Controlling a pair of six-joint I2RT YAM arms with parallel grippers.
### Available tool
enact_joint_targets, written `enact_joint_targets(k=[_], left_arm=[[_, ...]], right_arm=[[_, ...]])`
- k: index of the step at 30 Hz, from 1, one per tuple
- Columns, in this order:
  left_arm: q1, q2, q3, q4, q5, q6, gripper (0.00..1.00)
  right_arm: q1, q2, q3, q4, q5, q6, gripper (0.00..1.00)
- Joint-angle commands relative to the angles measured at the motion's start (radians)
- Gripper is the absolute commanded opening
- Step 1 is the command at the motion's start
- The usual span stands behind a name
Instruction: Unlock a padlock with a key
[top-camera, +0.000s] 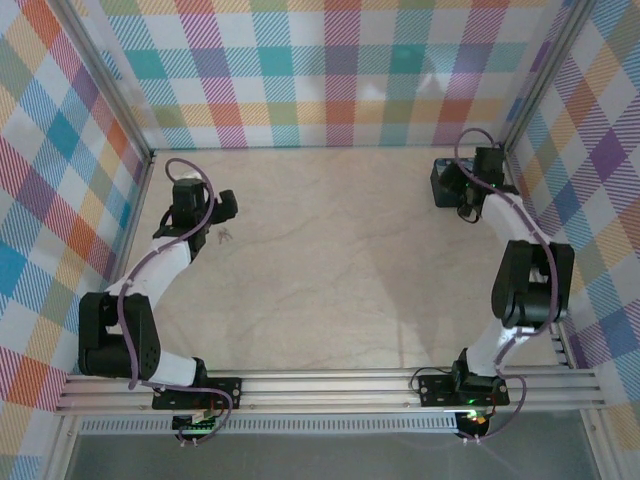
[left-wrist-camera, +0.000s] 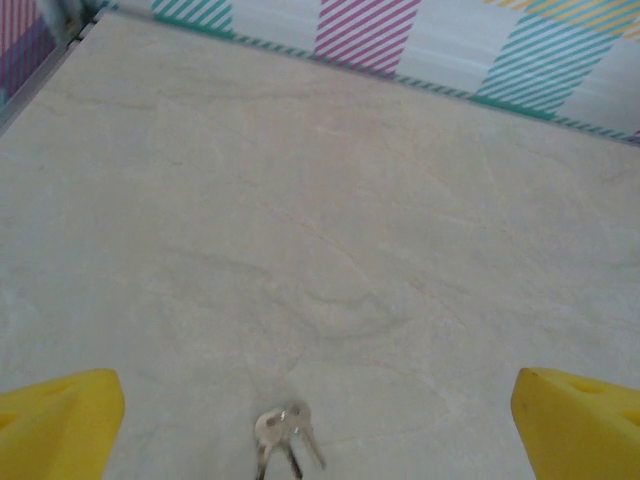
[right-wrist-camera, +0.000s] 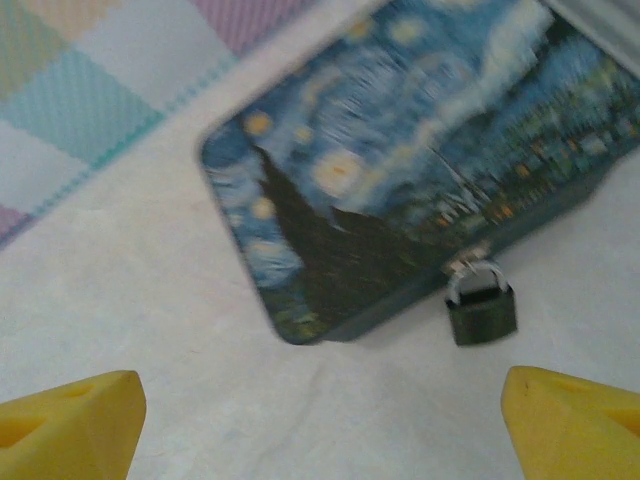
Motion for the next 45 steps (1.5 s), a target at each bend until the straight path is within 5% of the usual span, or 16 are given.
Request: enact_joint_targets(k=[1, 10, 21, 35, 45], left_arm=[[-0.045, -0.065, 0.041, -0.14, -0.05, -0.048, 0.99], [-0.212, -0.092, 0.083, -0.224, -0.061, 0.075, 0.99], [-0.234, -0.097, 0.135, -0.288, -0.043, 0.091, 0.99], [-0.238, -0.124, 0.128, -0.308, -0.061, 0.077, 0.98], [-0.262, -0.125, 0.132, -0.325, -0.082, 0.021, 0.98]], right_arm=[[-0.037, 0.057, 0.098, -0.216, -0.025, 0.134, 0.93], [-0.138, 0.225, 0.355, -0.338, -0.075, 0.099, 0.94], [-0.176, 0.424, 0.532, -0.422, -0.149, 0.038, 0.92], [-0.116, 0.403, 0.357, -0.26, -0.347, 0.031, 0.69], [0.133, 0.242, 0.083, -0.133, -0.405, 0.153, 0.68]])
